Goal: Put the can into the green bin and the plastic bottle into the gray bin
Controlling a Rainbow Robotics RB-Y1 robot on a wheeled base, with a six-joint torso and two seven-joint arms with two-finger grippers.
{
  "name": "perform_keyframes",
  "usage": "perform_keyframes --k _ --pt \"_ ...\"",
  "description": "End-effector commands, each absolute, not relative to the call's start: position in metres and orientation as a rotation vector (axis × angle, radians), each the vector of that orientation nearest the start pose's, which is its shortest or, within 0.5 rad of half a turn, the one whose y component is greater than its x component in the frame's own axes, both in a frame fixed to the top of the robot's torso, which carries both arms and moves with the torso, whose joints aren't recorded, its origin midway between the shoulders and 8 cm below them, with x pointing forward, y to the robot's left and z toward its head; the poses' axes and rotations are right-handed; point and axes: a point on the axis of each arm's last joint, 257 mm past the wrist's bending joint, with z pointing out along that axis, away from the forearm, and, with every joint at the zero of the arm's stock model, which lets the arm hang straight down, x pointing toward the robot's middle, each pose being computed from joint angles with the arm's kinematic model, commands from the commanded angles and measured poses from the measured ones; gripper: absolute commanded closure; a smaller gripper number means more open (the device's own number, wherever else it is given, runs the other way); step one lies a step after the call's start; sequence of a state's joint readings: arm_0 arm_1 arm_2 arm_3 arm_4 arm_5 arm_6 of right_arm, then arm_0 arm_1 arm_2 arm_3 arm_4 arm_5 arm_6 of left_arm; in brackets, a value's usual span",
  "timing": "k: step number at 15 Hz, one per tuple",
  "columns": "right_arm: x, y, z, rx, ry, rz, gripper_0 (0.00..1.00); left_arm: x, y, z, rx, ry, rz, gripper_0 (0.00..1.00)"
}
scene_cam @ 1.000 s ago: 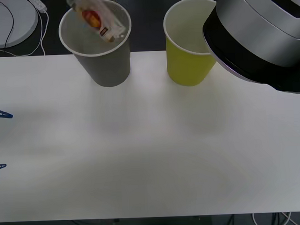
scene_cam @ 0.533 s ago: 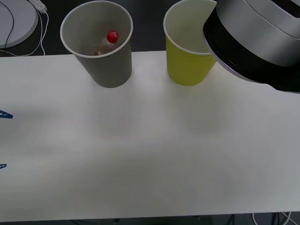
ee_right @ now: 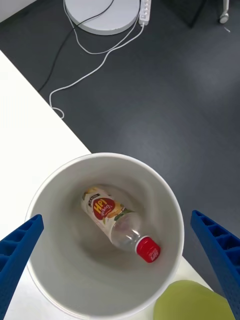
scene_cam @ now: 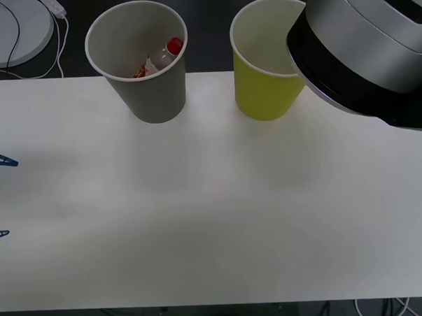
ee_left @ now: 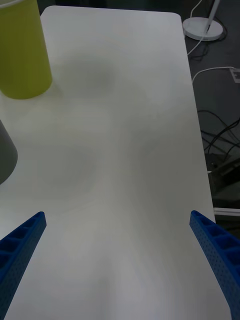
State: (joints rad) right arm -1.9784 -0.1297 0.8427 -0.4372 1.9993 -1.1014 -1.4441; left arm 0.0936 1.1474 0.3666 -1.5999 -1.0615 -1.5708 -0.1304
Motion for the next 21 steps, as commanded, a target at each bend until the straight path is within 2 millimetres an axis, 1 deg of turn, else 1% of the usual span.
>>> perform_keyframes --k 1,3,8,14,17,21 --pt "0.604 0.135 0.103 -1.029 1.998 0.03 0.0 0.326 0.345 -0.119 1.646 1.482 -0.439 0.0" --pt "0.605 0.123 0.105 -1.048 2.008 0.058 0.0 0.326 0.345 -0.119 1.646 1.482 -0.439 0.0" --pt "0.608 0.085 0.114 -1.083 2.013 0.052 0.0 0.326 0.345 -0.119 1.646 1.482 -0.439 0.0" --pt "0.609 0.038 0.113 -1.121 1.996 0.055 0.0 0.326 0.345 -0.119 1.646 1.482 -0.439 0.0" --pt "0.602 0.016 0.113 -1.147 1.996 0.09 0.0 0.326 0.345 -0.119 1.646 1.482 -0.439 0.0" --pt "0.587 -0.019 0.111 -1.201 1.989 0.086 0.0 0.326 0.345 -0.119 1.646 1.482 -0.439 0.0"
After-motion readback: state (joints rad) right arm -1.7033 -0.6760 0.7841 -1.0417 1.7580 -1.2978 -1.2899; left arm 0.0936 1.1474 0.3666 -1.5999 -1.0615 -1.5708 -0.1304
